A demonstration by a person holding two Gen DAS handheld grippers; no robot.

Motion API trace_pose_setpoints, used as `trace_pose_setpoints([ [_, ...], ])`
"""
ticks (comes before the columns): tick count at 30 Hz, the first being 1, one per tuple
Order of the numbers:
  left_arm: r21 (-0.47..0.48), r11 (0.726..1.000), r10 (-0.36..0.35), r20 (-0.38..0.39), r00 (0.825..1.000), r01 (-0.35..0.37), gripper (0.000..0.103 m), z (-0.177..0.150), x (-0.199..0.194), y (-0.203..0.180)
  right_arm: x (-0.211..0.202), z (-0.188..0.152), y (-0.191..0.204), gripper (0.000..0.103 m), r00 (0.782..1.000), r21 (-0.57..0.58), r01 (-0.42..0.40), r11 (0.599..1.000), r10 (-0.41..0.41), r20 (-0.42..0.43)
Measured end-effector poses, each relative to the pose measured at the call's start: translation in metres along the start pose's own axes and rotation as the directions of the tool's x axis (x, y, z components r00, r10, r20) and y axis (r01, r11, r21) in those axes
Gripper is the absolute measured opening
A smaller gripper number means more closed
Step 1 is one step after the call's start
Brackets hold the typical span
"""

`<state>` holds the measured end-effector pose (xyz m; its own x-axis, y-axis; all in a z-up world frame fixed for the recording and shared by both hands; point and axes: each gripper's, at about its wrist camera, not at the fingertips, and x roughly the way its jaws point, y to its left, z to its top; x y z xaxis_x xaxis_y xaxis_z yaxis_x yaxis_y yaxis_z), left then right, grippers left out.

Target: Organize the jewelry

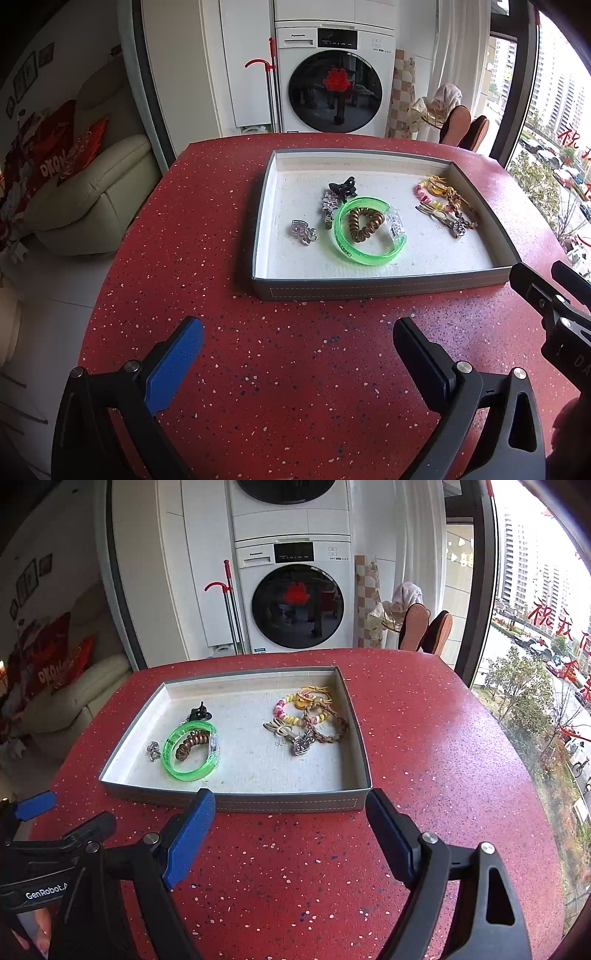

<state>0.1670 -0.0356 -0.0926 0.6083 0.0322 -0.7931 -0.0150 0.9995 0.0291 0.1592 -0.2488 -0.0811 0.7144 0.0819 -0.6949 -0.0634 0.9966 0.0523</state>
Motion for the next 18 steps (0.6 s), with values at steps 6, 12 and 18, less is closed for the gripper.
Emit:
trace_pose_setpoints([
  [6, 0.003, 1.000, -0.002, -0.002, 1.000, 0.002, 0.103, 0.0006, 0.0010, -0.0016, 0.0006, 0.0000, 0.0005, 0.086, 1.000, 0.003, -0.004, 1.000, 0.004, -0.005],
  [12, 0.003, 1.000, -0.006, 0.003, 1.000, 0.006, 0.103, 0.0021, 0.0014, -0.0043, 0.0004, 0.0001, 0.0004, 0.086, 1.000, 0.004, -0.006, 1.000, 0.006, -0.005],
  [18, 0.007, 1.000, -0.008, 0.001, 1.000, 0.008, 0.103, 0.0029, 0.0015, -0.0056, 0.0003, 0.0000, 0.0003, 0.086, 1.000, 0.004, -0.006, 1.000, 0.006, -0.006],
])
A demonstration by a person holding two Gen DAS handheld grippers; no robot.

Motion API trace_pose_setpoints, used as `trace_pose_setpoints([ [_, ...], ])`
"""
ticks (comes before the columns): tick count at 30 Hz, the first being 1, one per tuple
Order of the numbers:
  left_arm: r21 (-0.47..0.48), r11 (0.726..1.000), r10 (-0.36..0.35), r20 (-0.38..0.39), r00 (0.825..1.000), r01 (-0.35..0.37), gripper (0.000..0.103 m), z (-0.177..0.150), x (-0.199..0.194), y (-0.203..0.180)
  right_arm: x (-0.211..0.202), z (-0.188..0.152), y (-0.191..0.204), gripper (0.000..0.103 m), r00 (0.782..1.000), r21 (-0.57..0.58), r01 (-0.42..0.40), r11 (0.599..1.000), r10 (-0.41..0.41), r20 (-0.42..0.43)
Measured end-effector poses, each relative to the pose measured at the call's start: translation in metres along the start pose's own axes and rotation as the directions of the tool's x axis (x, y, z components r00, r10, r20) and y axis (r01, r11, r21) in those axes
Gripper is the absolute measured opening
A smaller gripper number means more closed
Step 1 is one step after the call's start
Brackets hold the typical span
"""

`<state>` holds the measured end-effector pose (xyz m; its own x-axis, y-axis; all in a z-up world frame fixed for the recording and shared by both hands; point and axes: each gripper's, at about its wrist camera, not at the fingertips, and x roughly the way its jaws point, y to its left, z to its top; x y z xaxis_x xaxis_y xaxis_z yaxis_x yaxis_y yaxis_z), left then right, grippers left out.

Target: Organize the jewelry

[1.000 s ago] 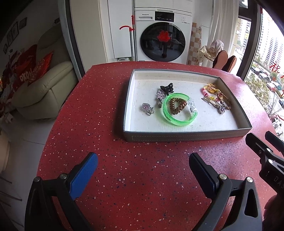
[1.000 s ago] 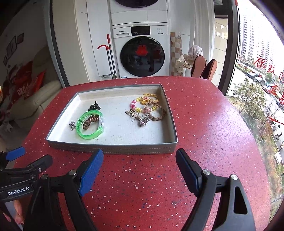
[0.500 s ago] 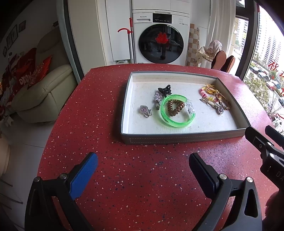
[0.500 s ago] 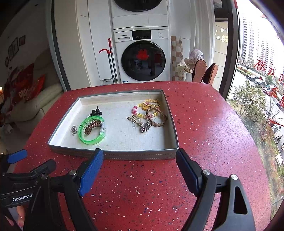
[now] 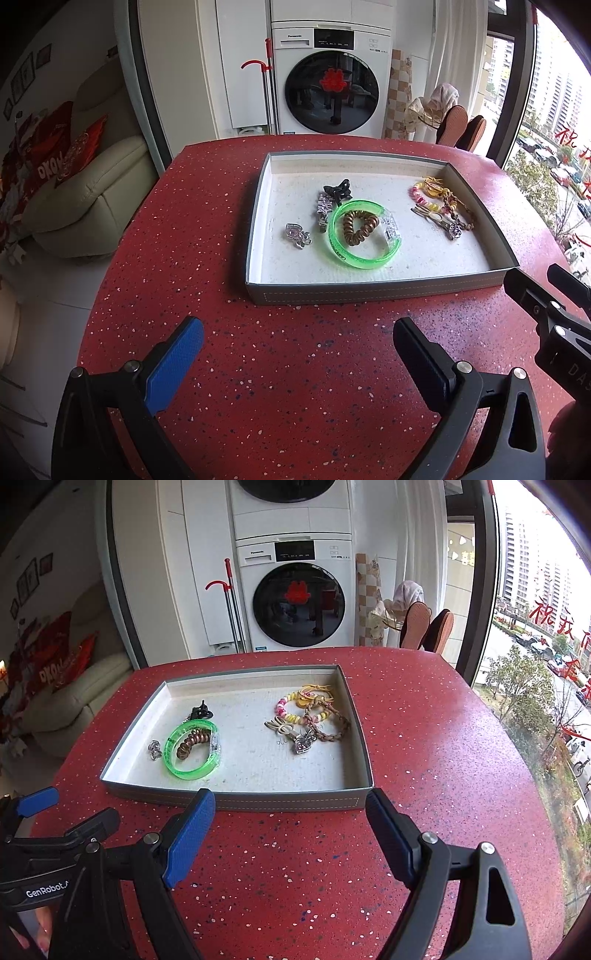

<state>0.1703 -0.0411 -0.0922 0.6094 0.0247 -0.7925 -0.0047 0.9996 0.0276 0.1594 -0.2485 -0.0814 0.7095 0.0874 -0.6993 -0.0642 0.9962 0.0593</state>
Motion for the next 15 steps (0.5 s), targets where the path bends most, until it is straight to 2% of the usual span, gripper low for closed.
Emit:
trace_pose_setpoints([
  [15, 0.004, 1.000, -0.003, 0.002, 1.000, 0.003, 0.103, 0.0002, 0.0006, -0.0012, 0.0004, -0.0021, 0.0000, 0.086, 1.000, 0.000, 0.000, 1.000, 0.000, 0.005],
])
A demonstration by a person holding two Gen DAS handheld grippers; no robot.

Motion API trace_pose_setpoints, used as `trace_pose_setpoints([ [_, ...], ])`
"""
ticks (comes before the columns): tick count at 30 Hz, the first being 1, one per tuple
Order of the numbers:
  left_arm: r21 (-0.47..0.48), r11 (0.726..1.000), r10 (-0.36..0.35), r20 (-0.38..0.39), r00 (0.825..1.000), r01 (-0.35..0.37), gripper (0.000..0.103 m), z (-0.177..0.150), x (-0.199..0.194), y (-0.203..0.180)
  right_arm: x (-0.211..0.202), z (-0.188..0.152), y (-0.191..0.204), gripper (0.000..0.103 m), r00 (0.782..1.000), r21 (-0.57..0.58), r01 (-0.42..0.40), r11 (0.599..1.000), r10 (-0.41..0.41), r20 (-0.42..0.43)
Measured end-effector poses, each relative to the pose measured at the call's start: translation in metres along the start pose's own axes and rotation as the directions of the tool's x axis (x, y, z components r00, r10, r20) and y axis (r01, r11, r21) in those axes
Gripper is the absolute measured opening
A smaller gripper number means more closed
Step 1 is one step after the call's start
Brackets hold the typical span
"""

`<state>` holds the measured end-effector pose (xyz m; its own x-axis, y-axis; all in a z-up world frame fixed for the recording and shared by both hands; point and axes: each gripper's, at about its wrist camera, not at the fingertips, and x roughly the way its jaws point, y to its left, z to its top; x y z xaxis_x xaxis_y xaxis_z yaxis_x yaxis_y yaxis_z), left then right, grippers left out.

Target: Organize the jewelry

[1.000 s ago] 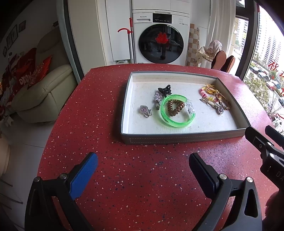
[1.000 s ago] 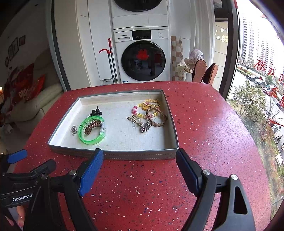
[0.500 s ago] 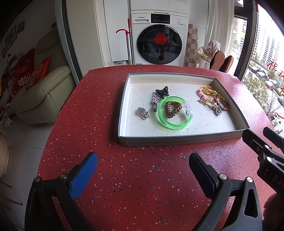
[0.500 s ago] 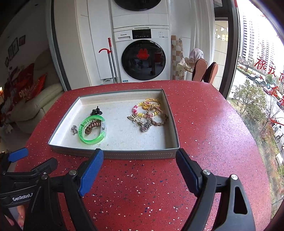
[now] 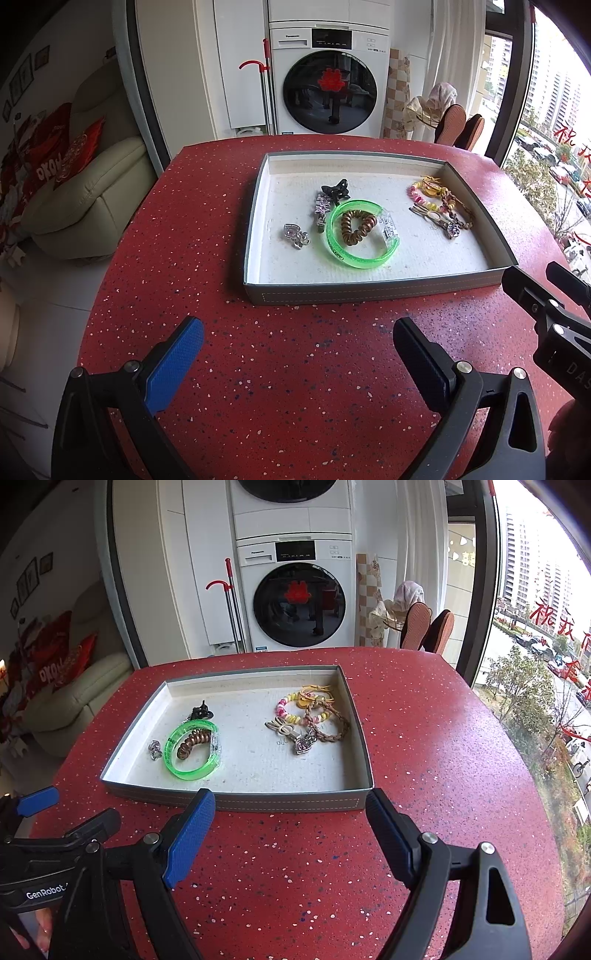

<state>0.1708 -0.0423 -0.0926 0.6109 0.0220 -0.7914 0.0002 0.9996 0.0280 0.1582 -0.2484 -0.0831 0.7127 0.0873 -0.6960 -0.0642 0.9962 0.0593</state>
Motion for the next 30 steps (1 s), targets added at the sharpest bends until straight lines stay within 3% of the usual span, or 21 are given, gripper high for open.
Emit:
trace_pose_setpoints([
  [30, -0.002, 1.000, 0.000, 0.013, 1.000, 0.000, 0.103, 0.0023, -0.0032, 0.0042, -0.0035, 0.0043, -0.0024, 0.086, 1.000, -0.002, 0.002, 1.000, -0.002, 0.008],
])
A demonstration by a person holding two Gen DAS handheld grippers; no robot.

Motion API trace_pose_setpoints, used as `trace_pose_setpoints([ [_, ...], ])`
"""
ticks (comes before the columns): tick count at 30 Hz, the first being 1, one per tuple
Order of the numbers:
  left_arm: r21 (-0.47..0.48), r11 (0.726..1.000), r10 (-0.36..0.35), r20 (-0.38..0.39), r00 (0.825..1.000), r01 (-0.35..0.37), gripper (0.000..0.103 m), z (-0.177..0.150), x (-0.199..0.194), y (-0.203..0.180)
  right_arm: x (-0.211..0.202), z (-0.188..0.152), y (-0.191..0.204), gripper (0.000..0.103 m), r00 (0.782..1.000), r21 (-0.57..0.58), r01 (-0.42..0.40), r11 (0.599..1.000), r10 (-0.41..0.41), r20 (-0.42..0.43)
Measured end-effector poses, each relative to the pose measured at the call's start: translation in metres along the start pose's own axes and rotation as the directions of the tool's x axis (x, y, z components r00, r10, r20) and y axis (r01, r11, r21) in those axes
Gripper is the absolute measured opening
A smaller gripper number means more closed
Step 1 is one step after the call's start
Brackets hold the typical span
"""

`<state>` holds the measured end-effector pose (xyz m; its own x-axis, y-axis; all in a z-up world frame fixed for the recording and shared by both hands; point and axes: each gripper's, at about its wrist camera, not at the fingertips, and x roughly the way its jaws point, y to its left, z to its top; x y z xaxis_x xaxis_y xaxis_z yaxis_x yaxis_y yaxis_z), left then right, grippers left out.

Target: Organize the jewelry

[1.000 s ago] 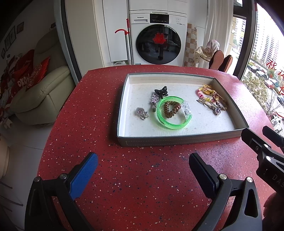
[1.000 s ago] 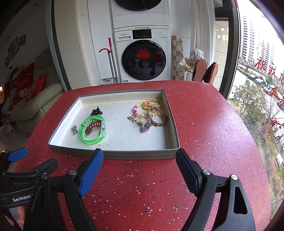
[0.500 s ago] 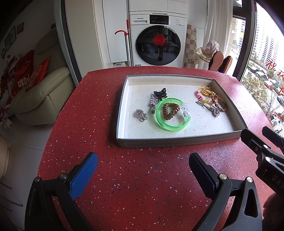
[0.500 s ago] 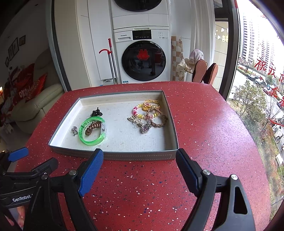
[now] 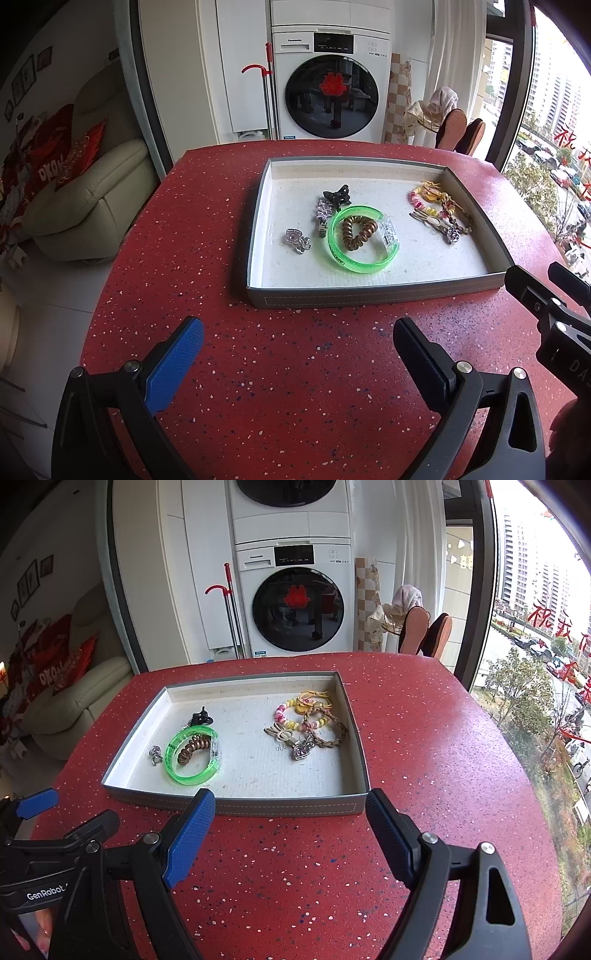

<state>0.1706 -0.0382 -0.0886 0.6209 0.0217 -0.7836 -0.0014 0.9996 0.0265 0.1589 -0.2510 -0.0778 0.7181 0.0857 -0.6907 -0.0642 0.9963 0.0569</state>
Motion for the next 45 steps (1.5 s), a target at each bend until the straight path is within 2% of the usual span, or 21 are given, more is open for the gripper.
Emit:
trace_pose_setpoints([
  [45, -0.002, 1.000, 0.004, -0.021, 1.000, -0.004, 0.103, -0.0022, -0.0008, 0.0046, 0.0001, -0.0031, 0.0063, 0.086, 1.000, -0.013, 0.001, 1.000, -0.002, -0.014],
])
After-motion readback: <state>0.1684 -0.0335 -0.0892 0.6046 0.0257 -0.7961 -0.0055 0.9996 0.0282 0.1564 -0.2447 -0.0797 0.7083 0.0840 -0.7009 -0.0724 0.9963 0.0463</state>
